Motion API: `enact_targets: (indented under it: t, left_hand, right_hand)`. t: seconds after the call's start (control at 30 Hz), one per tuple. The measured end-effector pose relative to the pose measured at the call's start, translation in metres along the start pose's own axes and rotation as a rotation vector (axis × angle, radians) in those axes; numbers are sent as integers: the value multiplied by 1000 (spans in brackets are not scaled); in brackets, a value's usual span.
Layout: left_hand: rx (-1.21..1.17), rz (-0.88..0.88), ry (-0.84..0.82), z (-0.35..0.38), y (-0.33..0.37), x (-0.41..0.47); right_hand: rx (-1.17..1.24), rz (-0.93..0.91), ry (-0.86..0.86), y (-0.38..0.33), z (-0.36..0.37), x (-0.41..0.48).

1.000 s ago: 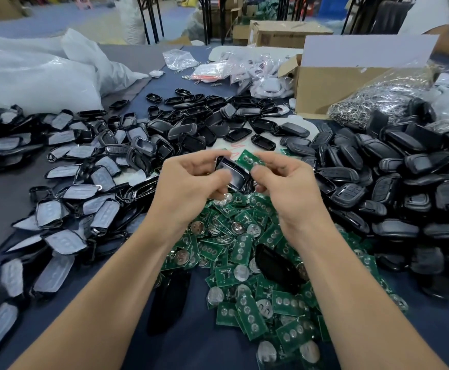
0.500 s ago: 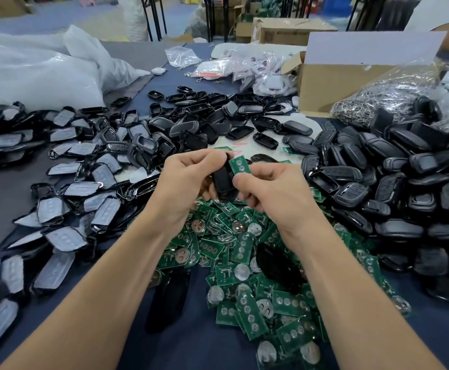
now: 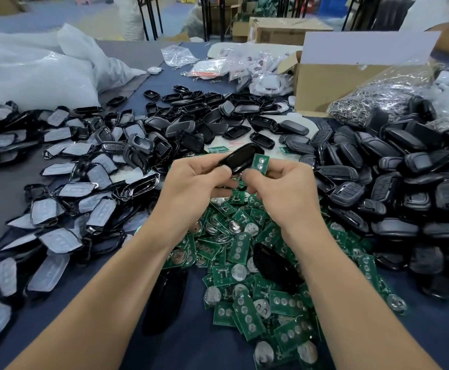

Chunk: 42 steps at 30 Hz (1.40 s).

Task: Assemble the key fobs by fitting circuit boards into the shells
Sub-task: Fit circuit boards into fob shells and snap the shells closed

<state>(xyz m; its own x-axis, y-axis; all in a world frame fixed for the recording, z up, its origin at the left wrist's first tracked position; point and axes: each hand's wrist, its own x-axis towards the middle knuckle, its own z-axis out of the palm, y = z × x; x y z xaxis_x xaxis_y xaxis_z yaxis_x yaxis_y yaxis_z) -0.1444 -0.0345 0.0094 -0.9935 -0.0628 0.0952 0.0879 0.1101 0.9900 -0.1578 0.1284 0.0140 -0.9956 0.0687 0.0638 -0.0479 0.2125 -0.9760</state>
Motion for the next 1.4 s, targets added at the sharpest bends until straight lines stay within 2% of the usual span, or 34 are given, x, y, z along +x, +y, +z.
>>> enact_targets:
  t: [0.13,0.23,0.33,0.43,0.6,0.73,1.0,1.4]
  left_hand:
    - [108,32,180,-3,-1,1]
    - [138,44,235,-4,-1,1]
    - [165,38,230,-4,-2,1]
    - [169,15,217,-4,-2,1]
    - [200,18,203,-5,-2,1]
    - [211,21,176,-5,-3,1]
    - [235,22,147,-4,-2,1]
    - [196,23,86,-2,6,-3]
  right_hand:
    - [-143,-81,125,0,-2,0]
    - [-176,-198,38,-2,2,-4]
    - [-226,-272,-57,-2,5,-7]
    - [-298,-269,-98,0,6,-6]
    - [-176,-224,-26,-1,4,-5]
    - [-166,-224,15,-1,0,-2]
    - [-197,-278,-29,2,-2,-2]
    - [-279,-311,77,4,2,-3]
